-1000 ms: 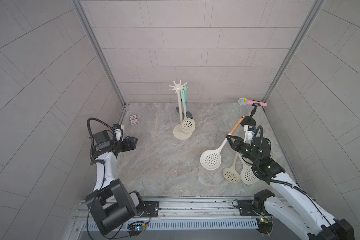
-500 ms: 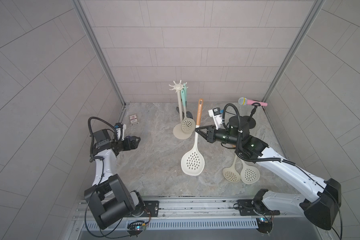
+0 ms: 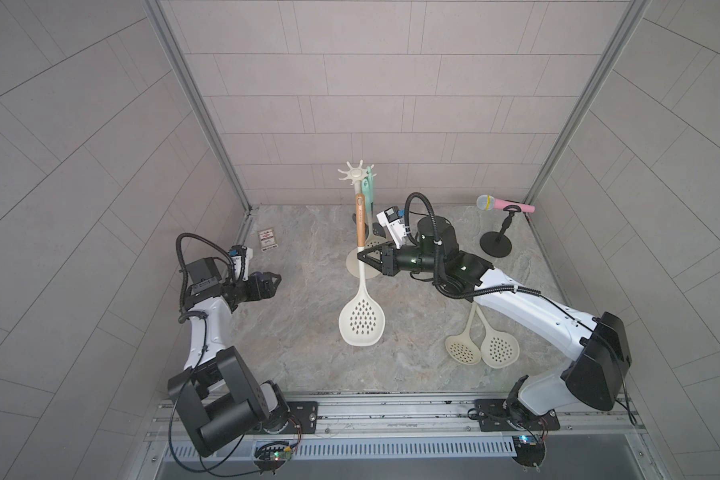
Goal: Hang the skimmer on the kitchen utensil rack
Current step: Hang the skimmer on the rack.
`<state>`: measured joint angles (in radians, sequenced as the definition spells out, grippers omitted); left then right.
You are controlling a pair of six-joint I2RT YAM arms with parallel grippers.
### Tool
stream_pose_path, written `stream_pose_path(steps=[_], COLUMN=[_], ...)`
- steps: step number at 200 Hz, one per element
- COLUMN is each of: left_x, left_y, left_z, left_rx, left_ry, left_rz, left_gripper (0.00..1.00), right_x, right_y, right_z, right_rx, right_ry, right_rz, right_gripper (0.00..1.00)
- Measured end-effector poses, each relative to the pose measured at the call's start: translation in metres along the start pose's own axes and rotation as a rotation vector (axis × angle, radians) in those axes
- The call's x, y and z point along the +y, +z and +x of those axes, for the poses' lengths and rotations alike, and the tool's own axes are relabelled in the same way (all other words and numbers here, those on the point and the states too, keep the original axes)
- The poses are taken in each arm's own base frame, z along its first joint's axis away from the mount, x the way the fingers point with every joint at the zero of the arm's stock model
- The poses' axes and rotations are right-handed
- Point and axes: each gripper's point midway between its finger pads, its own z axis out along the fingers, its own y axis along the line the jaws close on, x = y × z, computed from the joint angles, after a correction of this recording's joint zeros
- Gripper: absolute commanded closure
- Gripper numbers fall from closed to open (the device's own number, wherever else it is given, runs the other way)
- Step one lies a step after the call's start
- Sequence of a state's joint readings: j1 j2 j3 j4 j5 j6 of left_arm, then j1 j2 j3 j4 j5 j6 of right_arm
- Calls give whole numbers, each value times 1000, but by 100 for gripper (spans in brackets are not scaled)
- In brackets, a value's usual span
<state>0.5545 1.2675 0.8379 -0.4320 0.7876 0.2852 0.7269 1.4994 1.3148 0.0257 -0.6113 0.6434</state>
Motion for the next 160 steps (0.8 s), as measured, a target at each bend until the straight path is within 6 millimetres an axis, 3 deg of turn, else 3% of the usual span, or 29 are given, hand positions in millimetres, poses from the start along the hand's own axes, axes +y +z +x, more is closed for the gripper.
stream_pose_path(steps=[71,160], left_x=[0,2], left_y=[2,5], left_z=[6,10], left_rx=[28,41], left_ry=[-21,-32], left_rz=[7,11], left_gripper=[3,2], right_x=[5,-23], right_y=[23,38], right_z=[-21,-29], right_rx=[-11,-31], right_ry=[-14,48], right_rz=[-43,-24], right_gripper=[100,100])
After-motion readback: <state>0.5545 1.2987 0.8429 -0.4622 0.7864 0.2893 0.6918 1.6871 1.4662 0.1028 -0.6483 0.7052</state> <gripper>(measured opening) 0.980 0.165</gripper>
